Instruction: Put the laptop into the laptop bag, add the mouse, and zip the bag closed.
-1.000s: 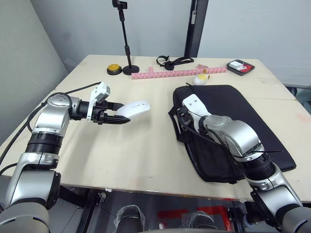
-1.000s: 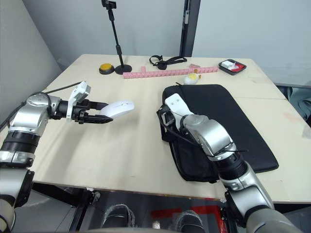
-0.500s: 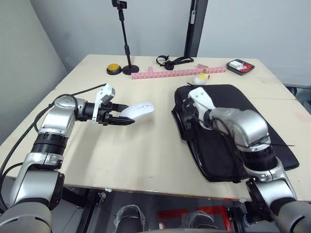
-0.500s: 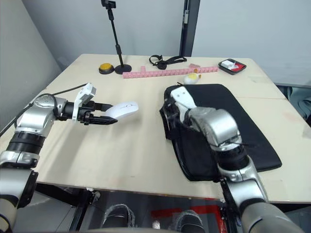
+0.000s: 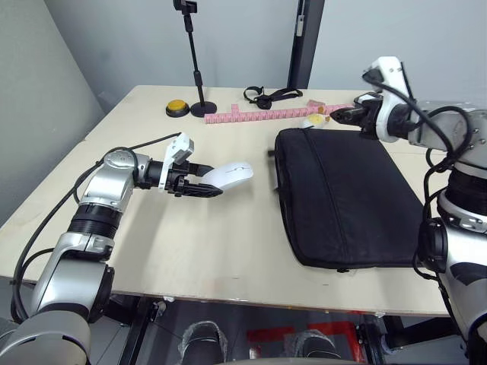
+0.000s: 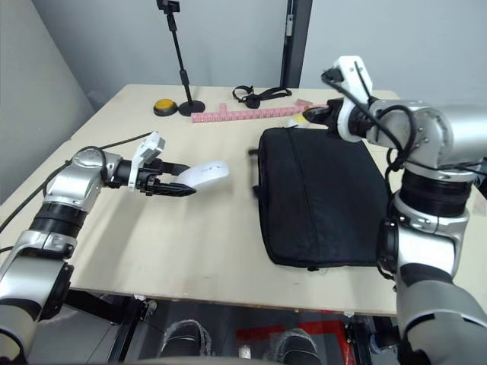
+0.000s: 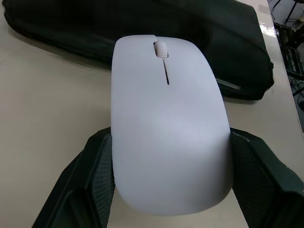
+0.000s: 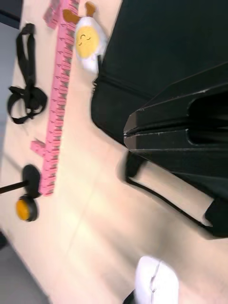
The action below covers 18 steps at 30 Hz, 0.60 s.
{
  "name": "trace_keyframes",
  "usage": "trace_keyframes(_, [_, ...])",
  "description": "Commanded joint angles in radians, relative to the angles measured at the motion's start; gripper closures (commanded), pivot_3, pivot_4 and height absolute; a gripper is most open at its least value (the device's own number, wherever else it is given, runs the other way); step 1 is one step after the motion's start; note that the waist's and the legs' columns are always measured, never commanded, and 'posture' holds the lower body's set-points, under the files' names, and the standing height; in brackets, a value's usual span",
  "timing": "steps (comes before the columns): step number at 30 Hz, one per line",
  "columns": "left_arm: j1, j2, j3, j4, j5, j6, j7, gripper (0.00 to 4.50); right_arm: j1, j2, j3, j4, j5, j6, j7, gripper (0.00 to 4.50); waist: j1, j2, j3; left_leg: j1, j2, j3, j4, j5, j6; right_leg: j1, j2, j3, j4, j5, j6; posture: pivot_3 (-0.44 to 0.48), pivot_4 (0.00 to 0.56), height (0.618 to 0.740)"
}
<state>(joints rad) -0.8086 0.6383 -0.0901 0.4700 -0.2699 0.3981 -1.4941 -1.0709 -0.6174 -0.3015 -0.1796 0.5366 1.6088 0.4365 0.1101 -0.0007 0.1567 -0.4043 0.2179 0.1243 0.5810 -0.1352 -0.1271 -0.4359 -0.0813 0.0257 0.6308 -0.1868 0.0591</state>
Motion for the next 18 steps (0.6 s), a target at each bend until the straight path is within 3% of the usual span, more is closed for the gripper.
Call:
trace_keyframes(1, [-0.026, -0.005, -0.003, 0.009, -0.002, -0.021, -0.007, 1.71, 0.003, -0.016, -0.012, -0.02, 0.02, -0.003, 0.014, 4.48, -0.001, 0.0, 0.0, 0.0, 0.0, 0.0, 0.0, 0.0, 0.0, 0.0, 0.0, 0.0, 0.0, 0.0, 0.0, 0.0, 0.15, 0.739])
trace_keyframes(7, [-0.035, 0.002, -0.002, 0.029, -0.005, -0.02, -0.021, 1.71, 0.103, 0.006, 0.04, -0.055, 0.0, -0.09, -0.009, 4.48, 0.004, 0.0, 0.0, 0.0, 0.0, 0.0, 0.001, 0.001, 0.001, 0.0, 0.0, 0.0, 0.001, 0.0, 0.0, 0.0, 0.15, 0.739])
trace_keyframes(9, [-0.04, 0.017, 0.005, 0.036, -0.008, -0.015, -0.032, 1.71, 0.132, 0.066, 0.011, -0.065, 0.018, -0.066, -0.021, 3.94, 0.003, 0.0, 0.0, 0.0, 0.0, 0.0, 0.001, 0.001, 0.001, 0.0, 0.0, 0.0, 0.001, 0.0, 0.0, 0.0, 0.15, 0.739])
trace_keyframes(15, [-0.023, 0.087, 0.001, 0.054, 0.011, -0.03, -0.065, 1.71, 0.24, 0.166, 0.133, -0.148, 0.018, -0.08, -0.056, 2.01, 0.003, 0.0, 0.0, 0.0, 0.0, 0.0, 0.001, 0.001, 0.001, 0.0, 0.0, 0.0, 0.002, 0.0, 0.0, 0.0, 0.15, 0.739])
trace_keyframes(18, [0.002, 0.135, 0.01, 0.046, 0.01, -0.033, -0.075, 1.71, 0.259, 0.278, 0.188, -0.067, -0.073, -0.137, -0.172, 0.97, -0.002, 0.0, 0.0, 0.001, 0.0, 0.0, 0.001, 0.001, 0.001, 0.0, 0.0, 0.0, 0.002, 0.0, 0.0, 0.0, 0.15, 0.739])
